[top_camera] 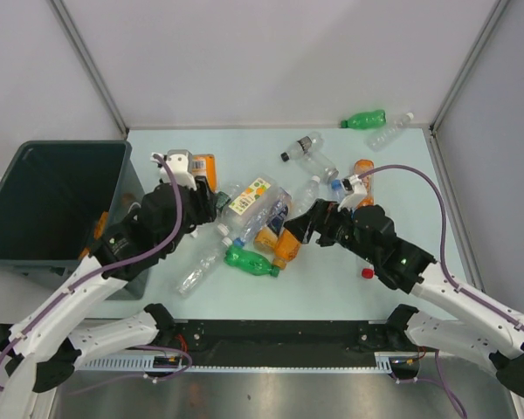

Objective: Put the plastic bottles in the bin
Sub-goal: Pick up the plastic bottle at the center of the board, then place the plastic bottle in the trash bin.

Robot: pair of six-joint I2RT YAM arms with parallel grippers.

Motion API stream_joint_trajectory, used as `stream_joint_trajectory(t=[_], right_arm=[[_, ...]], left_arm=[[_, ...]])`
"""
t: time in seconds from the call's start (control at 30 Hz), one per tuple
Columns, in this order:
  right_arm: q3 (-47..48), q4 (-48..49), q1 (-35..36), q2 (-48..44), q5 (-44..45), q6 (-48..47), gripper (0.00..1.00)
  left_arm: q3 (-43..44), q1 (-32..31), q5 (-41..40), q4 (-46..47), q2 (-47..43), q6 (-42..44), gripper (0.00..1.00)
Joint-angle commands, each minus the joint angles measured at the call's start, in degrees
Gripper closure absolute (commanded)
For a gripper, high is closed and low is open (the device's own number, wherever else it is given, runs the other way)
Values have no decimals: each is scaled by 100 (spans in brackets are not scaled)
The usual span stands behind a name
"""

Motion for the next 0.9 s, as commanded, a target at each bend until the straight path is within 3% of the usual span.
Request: stream_joint_trajectory(t=[0.0,0.17,0.3,0.43,0.63,0.73,0.87], right_arm=[[246,-517,13,-205,597,-153,0],[238,-622,5,-179,712,-206,0],[237,-702,5,-109,765,-135,0],[246,-719,-4,-21,730,-144,0],[246,-798,-118,41,642,-83,0],[238,-781,-162,85,581,-47,0],[238,-807,-206,120,554,-12,0]], left_arm=[[689,269,-1458,-624,199,637,100],[1452,1244,-1696,-774,331,1111,100],[1735,1799,-2545,-712,375,1367,96],[1613,2247,-3558,-370,270,1735,92],[893,2967,-4078,597,-151,2396,85],[752,3144,-4140,676,-240,2361,70],[786,3188,-4131,519,-222,2229,12]])
